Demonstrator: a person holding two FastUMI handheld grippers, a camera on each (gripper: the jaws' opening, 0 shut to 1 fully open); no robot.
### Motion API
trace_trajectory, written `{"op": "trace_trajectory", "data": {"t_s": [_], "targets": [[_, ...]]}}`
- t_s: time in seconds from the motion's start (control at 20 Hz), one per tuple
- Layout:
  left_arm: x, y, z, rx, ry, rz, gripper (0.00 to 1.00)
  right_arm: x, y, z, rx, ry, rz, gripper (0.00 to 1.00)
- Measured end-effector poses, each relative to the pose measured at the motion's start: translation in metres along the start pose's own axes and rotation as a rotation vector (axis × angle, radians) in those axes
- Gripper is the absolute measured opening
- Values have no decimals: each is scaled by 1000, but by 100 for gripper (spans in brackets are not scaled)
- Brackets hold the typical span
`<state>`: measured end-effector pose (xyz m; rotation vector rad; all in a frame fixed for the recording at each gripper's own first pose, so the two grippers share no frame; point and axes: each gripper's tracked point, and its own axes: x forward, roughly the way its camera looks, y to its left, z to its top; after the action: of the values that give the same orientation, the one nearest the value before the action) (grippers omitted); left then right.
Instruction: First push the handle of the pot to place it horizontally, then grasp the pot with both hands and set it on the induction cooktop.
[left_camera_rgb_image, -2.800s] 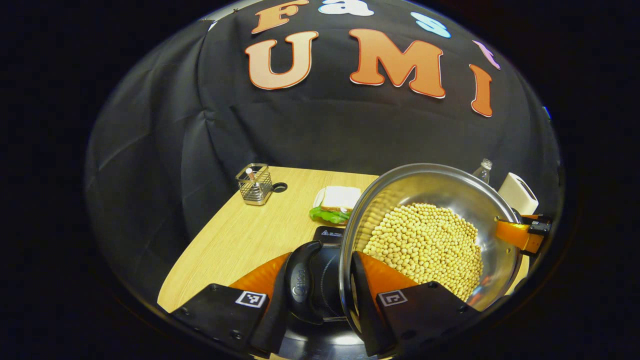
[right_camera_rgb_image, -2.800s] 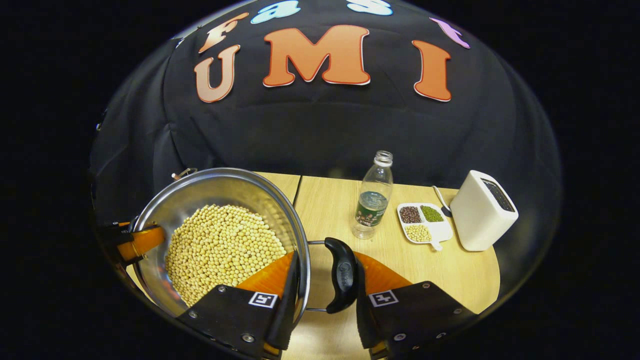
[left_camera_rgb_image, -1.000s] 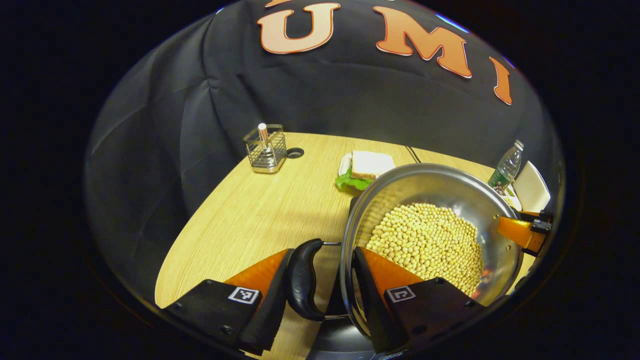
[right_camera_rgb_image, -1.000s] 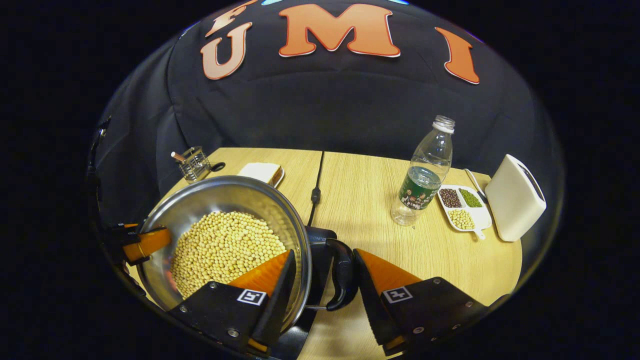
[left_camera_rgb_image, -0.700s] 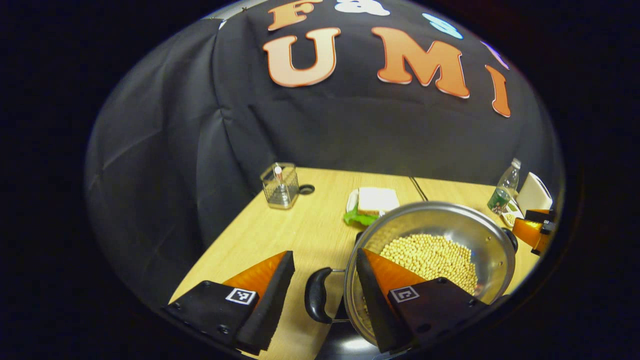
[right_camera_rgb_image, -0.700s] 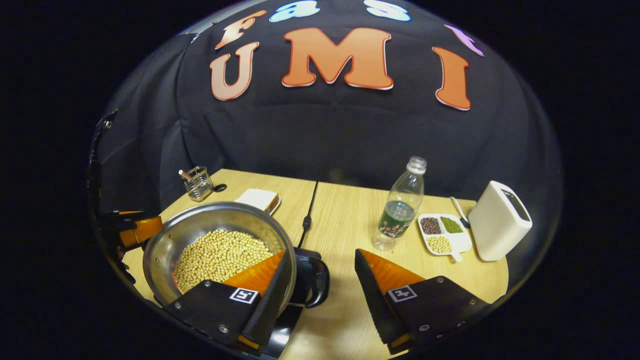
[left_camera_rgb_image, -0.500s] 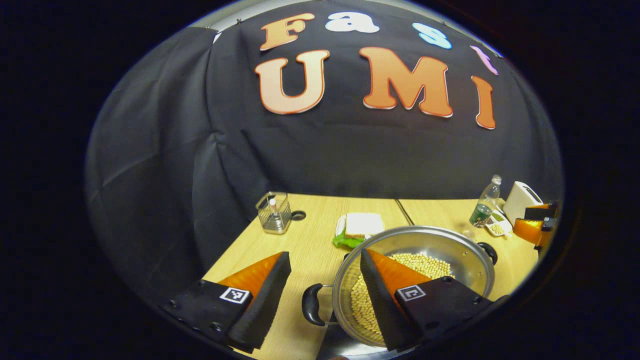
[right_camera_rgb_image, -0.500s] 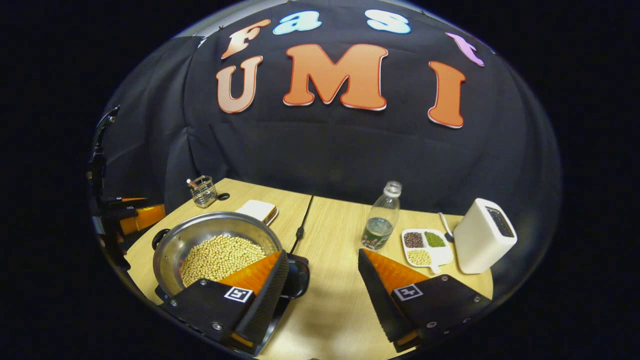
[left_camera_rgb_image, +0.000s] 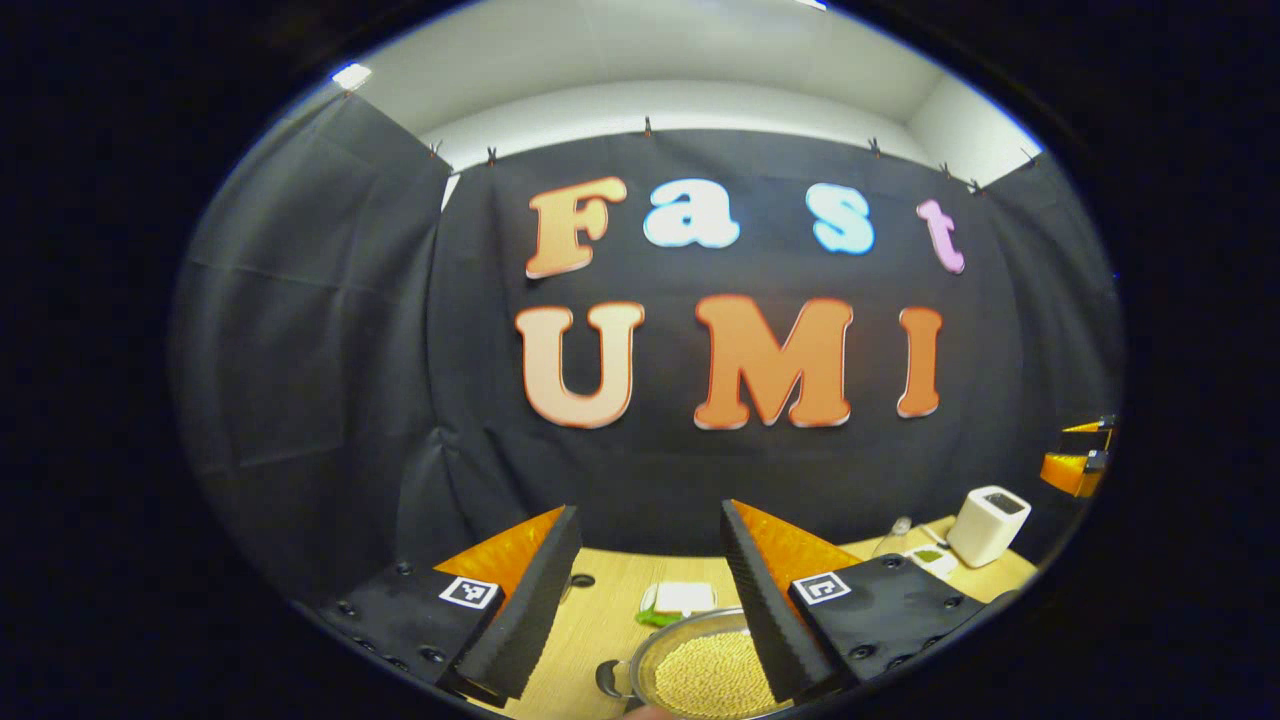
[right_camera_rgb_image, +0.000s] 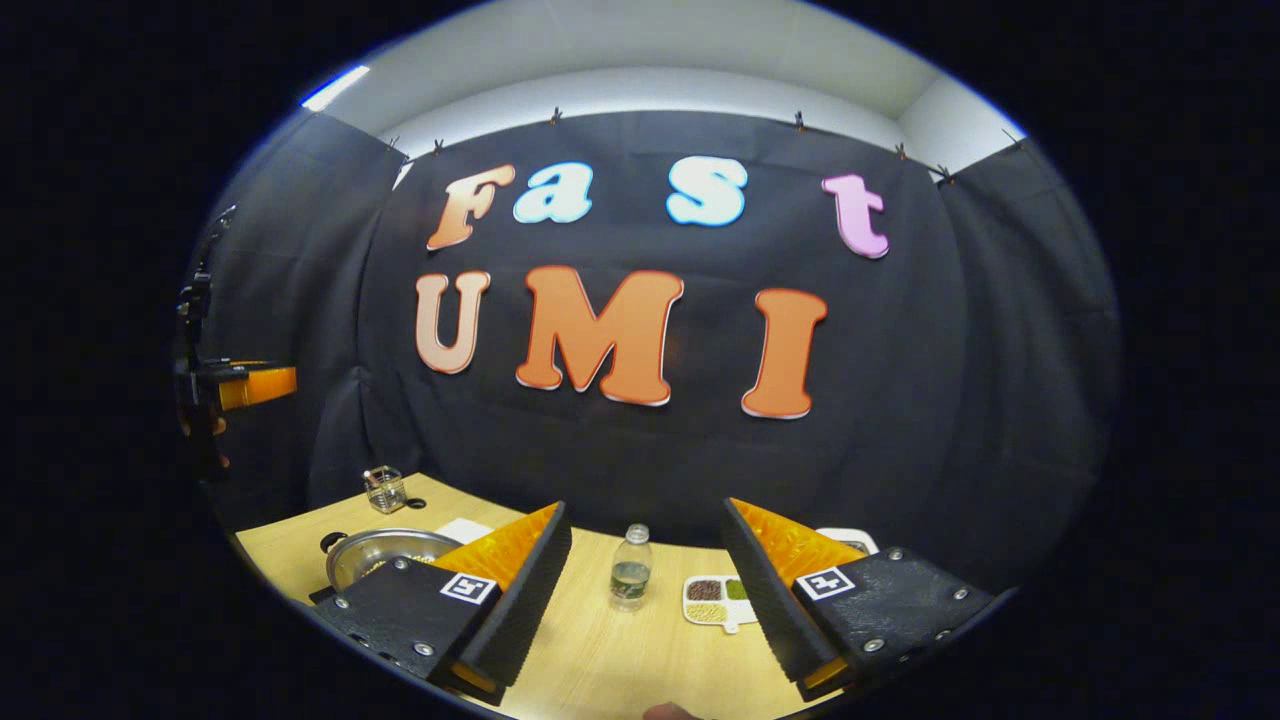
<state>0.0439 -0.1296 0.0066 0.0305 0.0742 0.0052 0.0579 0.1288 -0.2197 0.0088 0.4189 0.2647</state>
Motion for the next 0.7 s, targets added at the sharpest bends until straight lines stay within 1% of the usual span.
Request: {"op": "trace_trajectory", "data": {"t_s": [0.05,0.2,0.25,0.35,0.4,0.45,0.5,0.55,0.6,0.65,0.7], "targets": [[-6,0,23,1,-37,3,95,-11,-10,15,-11,-33,-6,94],[-29,4,79,-6,-121,40,95,-43,-33,65,-44,-126,-42,94],[-37,5,91,-16,-139,48,90,-50,-39,80,-56,-151,-57,94],[-51,3,116,-41,-154,49,99,-65,-49,107,-82,-200,-79,94],[-59,4,127,-52,-168,55,99,-69,-49,116,-94,-214,-66,98],[-68,8,140,-60,-191,60,99,-76,-52,125,-88,-229,-67,97],[-78,10,155,-66,-224,66,99,-78,-56,133,-74,-242,-76,94],[-86,12,169,-65,-252,74,99,-78,-60,141,-68,-250,-78,96],[-93,16,179,-68,-278,96,98,-80,-60,145,-67,-259,-75,97],[-100,22,187,-70,-306,127,98,-83,-59,146,-66,-266,-72,94],[-107,24,192,-67,-316,142,97,-86,-57,150,-57,-276,-73,94]]}}
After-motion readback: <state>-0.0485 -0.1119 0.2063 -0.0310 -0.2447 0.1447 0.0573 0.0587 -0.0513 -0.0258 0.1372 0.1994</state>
